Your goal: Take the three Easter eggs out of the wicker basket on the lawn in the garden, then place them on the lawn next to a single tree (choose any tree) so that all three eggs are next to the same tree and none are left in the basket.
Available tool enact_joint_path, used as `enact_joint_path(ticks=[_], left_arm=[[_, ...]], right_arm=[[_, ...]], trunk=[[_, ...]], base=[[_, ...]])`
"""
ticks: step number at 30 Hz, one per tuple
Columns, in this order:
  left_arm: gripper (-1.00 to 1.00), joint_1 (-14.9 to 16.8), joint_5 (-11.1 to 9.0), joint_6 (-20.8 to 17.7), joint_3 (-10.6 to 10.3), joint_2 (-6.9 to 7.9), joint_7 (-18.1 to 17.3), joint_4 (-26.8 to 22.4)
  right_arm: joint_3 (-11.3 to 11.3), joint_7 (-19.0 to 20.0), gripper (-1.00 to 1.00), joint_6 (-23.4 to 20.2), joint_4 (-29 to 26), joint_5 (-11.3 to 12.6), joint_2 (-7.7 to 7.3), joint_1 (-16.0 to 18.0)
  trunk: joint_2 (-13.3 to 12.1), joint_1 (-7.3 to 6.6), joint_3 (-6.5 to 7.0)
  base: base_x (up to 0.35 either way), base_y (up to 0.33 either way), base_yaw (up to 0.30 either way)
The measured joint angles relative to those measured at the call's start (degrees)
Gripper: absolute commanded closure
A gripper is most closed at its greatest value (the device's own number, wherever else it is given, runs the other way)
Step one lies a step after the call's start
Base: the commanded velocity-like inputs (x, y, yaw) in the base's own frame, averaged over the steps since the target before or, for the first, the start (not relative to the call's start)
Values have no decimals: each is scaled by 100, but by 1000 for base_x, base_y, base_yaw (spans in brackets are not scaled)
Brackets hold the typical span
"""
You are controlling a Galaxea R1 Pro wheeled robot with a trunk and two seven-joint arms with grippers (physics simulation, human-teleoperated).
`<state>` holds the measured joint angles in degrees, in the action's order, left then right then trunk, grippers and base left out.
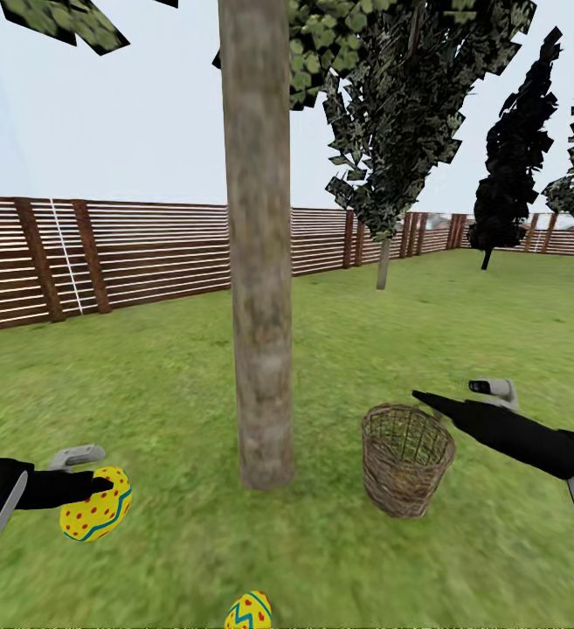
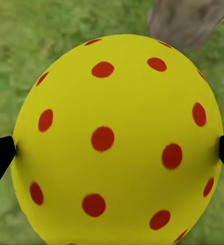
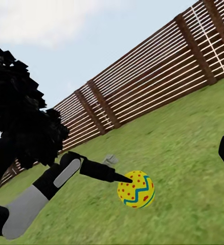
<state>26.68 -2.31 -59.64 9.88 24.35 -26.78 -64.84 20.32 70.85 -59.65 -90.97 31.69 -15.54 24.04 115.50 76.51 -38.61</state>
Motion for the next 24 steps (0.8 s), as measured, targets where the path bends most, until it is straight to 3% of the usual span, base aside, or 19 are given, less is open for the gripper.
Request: enact_joint_path(ticks=[3,7,12,16,18,19,22,24], left_arm=[[100,0,0,0,0,0,0,0],[100,0,0,0,0,0,0,0],[100,0,0,0,1,0,0,2],[100,0,0,0,0,0,2,-11],[100,-1,2,0,1,-2,7,-17],[100,-2,4,-1,1,-5,9,-19],[100,0,8,0,0,-1,9,-23],[100,0,8,0,0,-2,9,-25]], right_arm=[[-78,60,-100,368,1,-66,-29,-39],[-459,181,-100,508,0,-105,-41,-206],[-493,38,-100,506,32,-192,-17,-357],[-497,-69,-100,413,6,-241,-121,-606],[-395,37,-100,511,2,-273,-226,-1218],[-235,217,-100,704,1,-269,-280,-1567],[-37,748,-100,941,0,-233,-419,-1917],[181,1027,-100,996,0,-220,-422,-1974]], trunk=[[120,66,-54],[281,154,-126],[481,264,-215],[642,352,-288],[722,395,-324],[763,417,-342],[883,483,-395],[963,527,-431]], base=[[0,0,0],[0,0,0],[0,0,0],[0,0,0],[0,0,0],[0,0,0],[0,0,0],[0,0,0]])
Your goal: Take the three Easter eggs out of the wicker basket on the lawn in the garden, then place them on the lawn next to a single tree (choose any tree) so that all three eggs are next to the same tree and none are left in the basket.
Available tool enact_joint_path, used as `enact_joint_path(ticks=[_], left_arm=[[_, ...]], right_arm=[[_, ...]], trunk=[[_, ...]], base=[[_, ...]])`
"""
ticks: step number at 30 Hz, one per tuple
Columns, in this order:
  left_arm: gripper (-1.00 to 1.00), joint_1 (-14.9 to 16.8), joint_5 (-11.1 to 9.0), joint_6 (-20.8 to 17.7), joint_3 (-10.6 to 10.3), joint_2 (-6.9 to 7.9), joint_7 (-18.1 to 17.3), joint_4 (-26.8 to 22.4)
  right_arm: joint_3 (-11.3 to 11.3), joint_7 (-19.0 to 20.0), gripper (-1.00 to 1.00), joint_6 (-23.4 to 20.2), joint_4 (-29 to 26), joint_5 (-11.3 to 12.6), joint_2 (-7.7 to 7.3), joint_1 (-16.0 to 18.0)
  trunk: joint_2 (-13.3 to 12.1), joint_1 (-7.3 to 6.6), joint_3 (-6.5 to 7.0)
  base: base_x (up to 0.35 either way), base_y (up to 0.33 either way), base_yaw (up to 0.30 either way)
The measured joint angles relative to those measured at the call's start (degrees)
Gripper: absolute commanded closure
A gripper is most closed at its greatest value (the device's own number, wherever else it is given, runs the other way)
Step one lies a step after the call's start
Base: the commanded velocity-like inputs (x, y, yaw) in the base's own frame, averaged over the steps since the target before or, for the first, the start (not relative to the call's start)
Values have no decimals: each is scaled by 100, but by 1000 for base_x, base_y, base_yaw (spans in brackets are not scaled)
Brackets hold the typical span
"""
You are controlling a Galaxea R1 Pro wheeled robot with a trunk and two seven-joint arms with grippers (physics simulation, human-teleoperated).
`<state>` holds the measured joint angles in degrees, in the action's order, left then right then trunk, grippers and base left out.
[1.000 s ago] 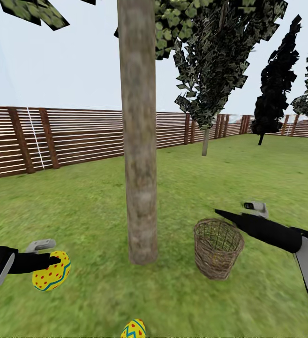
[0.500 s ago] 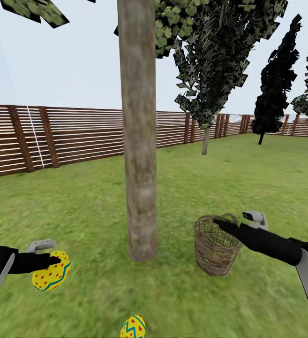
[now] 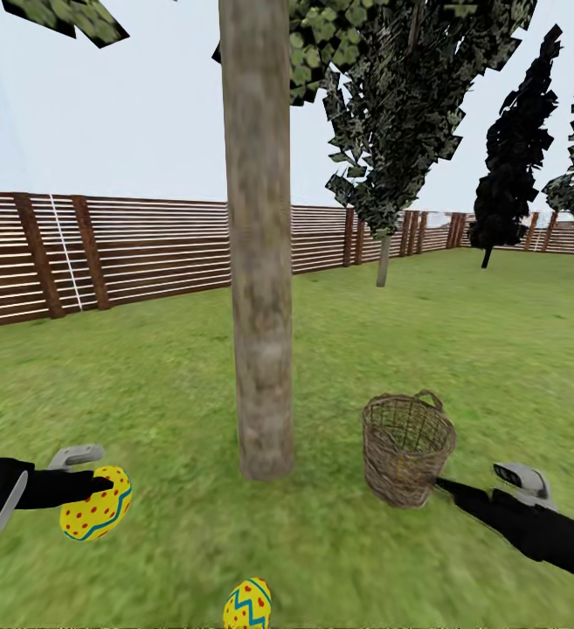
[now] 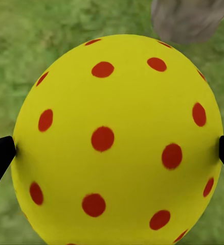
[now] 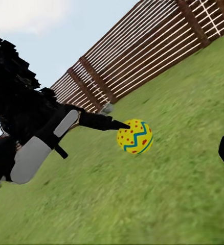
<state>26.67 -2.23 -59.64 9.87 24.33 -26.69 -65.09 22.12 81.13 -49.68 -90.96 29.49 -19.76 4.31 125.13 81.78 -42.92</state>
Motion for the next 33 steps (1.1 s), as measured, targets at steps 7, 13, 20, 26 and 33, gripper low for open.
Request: enact_joint_path(ticks=[7,13,20,26,33], left_arm=[[100,0,9,0,0,-12,9,-7],[100,0,9,0,0,-6,5,-6],[100,0,9,0,0,-6,7,-1],[100,0,9,-1,-30,-33,13,18],[100,1,16,0,-44,-58,19,33]], right_arm=[[831,352,-100,-6,20,-66,21,-37],[860,-804,-100,-46,40,-8,83,-39],[858,-950,-100,-55,26,2,167,-30],[867,-1158,-100,-73,10,1,314,-30],[814,-1174,-100,-34,8,55,622,-30]], trunk=[[281,154,-126],[521,286,-233],[802,440,-359],[1043,571,-467],[1324,725,-593]], base=[[0,0,0],[0,0,0],[0,0,0],[0,0,0],[0,0,0]])
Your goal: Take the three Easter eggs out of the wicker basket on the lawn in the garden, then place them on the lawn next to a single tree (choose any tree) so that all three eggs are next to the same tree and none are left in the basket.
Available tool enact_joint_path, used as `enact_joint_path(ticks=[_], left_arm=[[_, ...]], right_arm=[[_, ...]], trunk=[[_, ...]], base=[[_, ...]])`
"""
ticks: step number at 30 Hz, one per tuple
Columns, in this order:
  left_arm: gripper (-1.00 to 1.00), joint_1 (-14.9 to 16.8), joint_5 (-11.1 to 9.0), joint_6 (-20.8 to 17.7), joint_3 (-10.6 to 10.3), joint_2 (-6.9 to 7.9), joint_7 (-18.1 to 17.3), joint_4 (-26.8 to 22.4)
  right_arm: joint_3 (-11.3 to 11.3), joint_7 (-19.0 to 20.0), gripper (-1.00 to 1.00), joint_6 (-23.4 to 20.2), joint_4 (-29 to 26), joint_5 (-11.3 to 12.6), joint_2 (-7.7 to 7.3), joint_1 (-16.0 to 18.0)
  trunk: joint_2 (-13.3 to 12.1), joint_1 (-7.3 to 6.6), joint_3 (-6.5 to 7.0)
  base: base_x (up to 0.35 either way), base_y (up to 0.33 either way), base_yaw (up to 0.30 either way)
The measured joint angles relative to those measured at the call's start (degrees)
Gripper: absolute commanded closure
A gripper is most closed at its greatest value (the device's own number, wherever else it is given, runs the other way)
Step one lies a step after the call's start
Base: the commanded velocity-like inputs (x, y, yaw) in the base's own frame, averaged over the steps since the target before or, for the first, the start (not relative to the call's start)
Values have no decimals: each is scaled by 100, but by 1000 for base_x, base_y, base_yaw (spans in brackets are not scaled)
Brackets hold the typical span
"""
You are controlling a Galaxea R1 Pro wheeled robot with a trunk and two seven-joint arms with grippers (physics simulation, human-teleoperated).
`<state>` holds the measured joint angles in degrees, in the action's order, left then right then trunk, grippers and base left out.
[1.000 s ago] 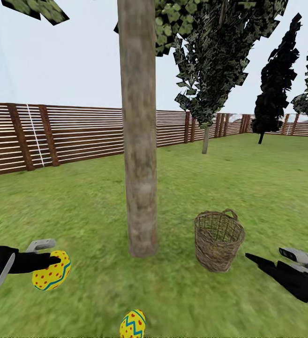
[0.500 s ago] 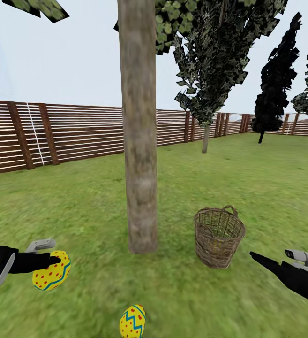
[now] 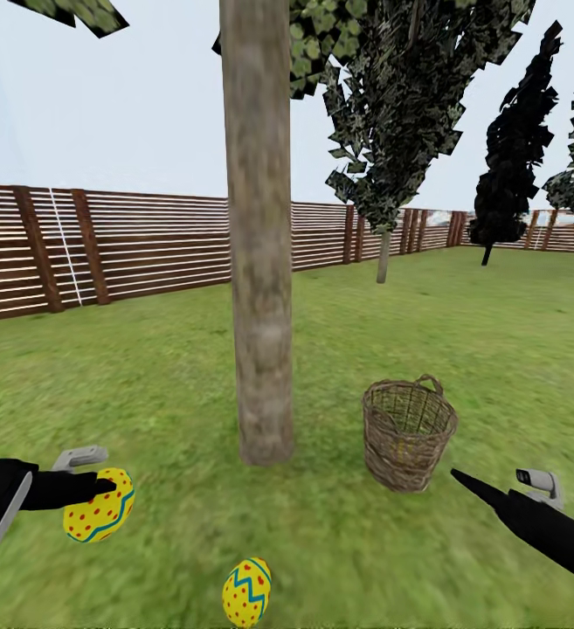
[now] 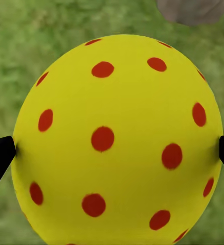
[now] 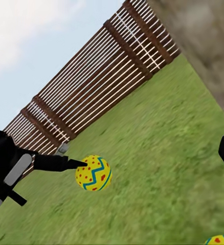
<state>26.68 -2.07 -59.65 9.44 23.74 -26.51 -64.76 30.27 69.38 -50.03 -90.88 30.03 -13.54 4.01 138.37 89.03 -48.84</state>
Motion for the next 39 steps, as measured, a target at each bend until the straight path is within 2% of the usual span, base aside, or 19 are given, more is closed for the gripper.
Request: enact_joint_path(ticks=[9,12,21,31,39], left_arm=[[100,7,-16,0,5,-22,2,4],[100,8,-23,0,8,-125,10,12],[100,9,-26,7,8,-265,4,17],[100,17,-44,365,15,-313,9,19],[100,13,-23,522,9,-465,14,-11]], right_arm=[[2,3,-100,36,8,0,60,0],[13,-11,-100,36,9,-10,165,1],[68,23,-100,43,2,-7,203,0],[52,38,-100,46,0,-5,203,0],[71,35,-100,46,4,-9,204,0]], trunk=[[361,198,-162],[481,264,-216],[496,288,-415],[509,314,-636],[520,335,-814]], base=[[0,0,0],[0,0,0],[0,0,0],[0,0,0],[0,0,0]])
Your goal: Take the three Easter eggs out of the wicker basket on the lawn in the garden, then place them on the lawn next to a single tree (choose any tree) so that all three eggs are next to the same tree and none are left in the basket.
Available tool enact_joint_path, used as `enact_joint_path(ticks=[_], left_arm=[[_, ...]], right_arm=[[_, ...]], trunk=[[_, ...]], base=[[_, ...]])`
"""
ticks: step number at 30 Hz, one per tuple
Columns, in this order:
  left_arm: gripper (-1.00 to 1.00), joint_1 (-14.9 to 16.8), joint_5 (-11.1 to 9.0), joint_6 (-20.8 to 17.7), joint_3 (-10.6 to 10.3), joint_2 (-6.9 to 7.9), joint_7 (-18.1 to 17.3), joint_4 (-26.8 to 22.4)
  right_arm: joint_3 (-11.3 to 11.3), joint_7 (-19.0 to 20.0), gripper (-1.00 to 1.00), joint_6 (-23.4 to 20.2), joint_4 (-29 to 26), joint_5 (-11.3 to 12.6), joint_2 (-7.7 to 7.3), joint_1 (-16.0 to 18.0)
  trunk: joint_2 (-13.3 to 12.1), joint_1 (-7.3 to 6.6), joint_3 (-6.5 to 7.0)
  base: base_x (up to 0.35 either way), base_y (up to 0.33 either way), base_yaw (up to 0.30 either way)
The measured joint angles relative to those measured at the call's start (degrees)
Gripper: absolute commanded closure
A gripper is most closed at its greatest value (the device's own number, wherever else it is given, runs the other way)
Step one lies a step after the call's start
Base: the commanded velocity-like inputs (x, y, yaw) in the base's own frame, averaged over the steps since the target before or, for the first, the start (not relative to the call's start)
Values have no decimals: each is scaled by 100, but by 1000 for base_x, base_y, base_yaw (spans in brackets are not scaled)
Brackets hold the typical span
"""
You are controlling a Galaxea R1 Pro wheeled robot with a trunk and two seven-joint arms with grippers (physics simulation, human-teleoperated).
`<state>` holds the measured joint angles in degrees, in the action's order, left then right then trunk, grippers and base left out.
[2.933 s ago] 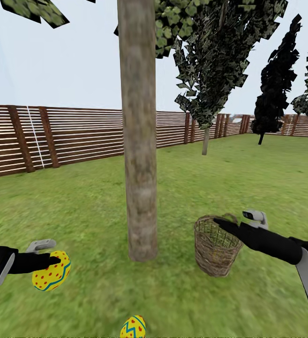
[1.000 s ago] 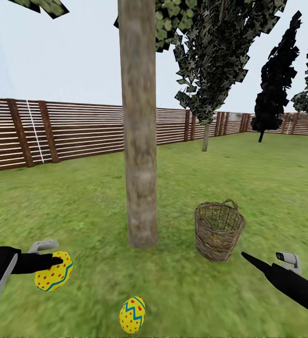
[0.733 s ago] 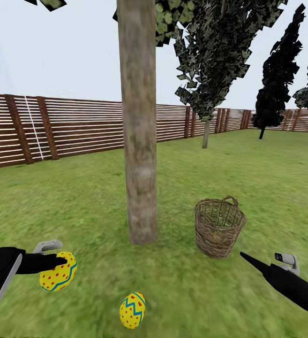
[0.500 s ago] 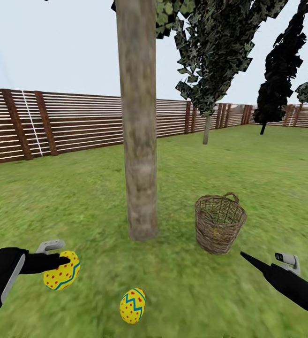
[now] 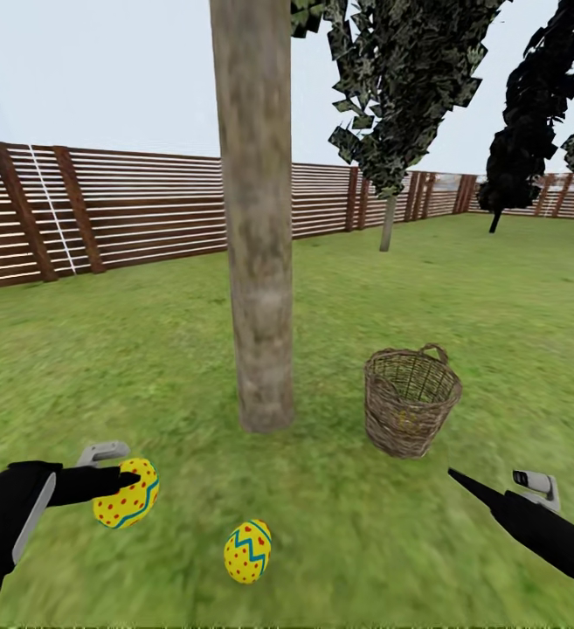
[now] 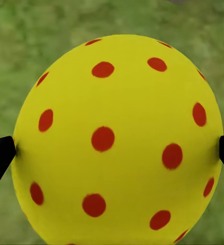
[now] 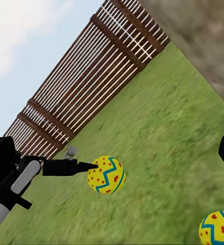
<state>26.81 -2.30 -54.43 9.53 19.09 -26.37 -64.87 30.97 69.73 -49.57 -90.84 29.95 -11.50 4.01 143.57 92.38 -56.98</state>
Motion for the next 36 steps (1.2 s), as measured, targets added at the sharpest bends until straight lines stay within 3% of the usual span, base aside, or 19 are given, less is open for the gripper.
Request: enact_joint_path(ticks=[3,15,20,25,29,32,36], left_arm=[[100,-3,-8,4,-2,-2,-11,-26],[100,-12,-32,-16,-1,-2,-46,-146],[100,-3,20,-12,6,-8,-3,-35],[100,155,32,257,-6,-139,51,561],[100,477,34,731,-10,-288,623,1189],[100,826,26,1090,-12,-424,834,1882],[100,1063,37,1460,-19,-642,1154,2560]], right_arm=[[3,3,-100,1,2,0,0,0],[7,14,-100,8,-4,4,0,0],[9,17,-100,9,-4,8,0,0],[11,22,-100,9,-4,9,0,0],[15,28,-100,9,-4,10,0,0],[11,28,-100,10,-4,10,0,0],[-16,25,-100,9,-4,9,1,0]], trunk=[[4,8,-67],[5,7,-67],[11,21,-177],[17,34,-288],[23,44,-377],[27,52,-443],[32,62,-532]], base=[[0,0,0],[0,0,0],[0,0,0],[0,0,0],[0,0,0],[0,0,0],[0,0,0]])
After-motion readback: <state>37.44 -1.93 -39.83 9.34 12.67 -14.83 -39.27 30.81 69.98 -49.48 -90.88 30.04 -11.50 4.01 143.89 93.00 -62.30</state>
